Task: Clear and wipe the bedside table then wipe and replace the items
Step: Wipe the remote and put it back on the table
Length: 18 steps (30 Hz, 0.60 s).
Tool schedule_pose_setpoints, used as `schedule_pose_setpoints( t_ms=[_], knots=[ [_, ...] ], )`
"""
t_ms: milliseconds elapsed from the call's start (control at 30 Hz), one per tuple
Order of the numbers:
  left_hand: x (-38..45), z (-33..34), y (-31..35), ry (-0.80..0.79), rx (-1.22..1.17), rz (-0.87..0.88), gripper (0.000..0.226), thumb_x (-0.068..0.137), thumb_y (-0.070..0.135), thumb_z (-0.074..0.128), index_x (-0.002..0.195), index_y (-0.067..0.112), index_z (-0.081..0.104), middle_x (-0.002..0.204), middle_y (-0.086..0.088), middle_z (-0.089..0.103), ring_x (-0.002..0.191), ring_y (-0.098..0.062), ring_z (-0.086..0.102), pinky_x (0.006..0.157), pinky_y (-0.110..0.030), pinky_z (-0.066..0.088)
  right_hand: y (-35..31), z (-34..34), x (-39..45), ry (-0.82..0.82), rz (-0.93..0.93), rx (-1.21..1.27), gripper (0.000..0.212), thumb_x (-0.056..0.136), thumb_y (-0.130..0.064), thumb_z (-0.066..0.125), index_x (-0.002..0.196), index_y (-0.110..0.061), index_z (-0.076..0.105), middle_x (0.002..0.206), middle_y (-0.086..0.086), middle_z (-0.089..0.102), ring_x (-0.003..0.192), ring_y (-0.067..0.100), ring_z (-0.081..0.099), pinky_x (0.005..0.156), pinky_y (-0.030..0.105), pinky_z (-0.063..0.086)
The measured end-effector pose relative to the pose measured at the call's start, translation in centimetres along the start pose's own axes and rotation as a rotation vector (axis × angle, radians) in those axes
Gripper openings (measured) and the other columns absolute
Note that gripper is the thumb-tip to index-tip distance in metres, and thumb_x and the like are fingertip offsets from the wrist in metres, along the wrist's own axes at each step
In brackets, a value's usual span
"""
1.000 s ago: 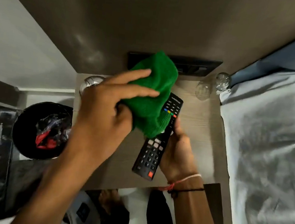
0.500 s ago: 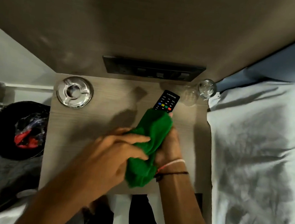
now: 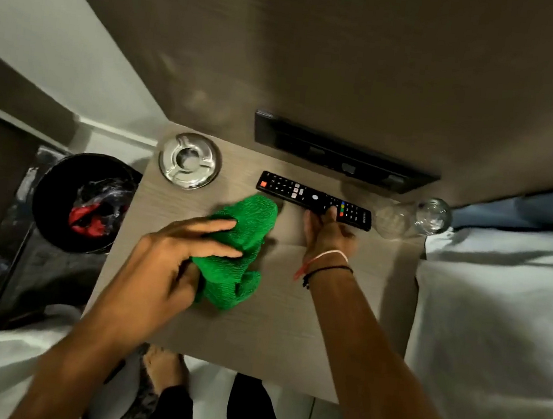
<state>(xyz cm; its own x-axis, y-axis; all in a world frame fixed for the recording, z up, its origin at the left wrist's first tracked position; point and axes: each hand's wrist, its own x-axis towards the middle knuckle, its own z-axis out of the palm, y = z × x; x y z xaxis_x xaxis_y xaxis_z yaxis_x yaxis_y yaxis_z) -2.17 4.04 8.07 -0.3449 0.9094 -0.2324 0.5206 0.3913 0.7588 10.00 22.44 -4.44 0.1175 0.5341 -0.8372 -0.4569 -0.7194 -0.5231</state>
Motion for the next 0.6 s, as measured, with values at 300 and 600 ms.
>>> schedule_pose_setpoints(
  t_ms=[300, 600],
  knots=[
    [-3.1, 2.7, 2.0, 0.296, -0.164, -0.074, 0.086, 0.065, -0.018, 0.055, 0.137, 0.029, 0.051, 0.150, 0.002, 0.043, 0.144, 0.004, 0.035, 0.117, -0.009, 0.026, -0.5, -2.2, -5.0, -0.350, 0.071, -0.617, 0.053, 0.091, -0.055, 0.061, 0.100, -0.004, 0.070, 0.102, 0.011, 0.074, 0.088, 0.022, 0.069, 0.079, 0.034, 0.056],
    [-11.1, -0.7, 1.9, 0.256, -0.413, -0.153, 0.126, 0.060, 0.015, 0.091, 0.159, 0.035, 0.015, 0.157, 0.018, 0.038, 0.142, 0.011, 0.036, 0.106, 0.000, 0.034, 0.2, -5.0, -18.8, -0.980, -0.065, -0.693, 0.032, 0.085, -0.013, 0.071, 0.115, -0.003, 0.069, 0.116, 0.017, 0.075, 0.107, 0.031, 0.073, 0.087, 0.039, 0.061]
  ],
)
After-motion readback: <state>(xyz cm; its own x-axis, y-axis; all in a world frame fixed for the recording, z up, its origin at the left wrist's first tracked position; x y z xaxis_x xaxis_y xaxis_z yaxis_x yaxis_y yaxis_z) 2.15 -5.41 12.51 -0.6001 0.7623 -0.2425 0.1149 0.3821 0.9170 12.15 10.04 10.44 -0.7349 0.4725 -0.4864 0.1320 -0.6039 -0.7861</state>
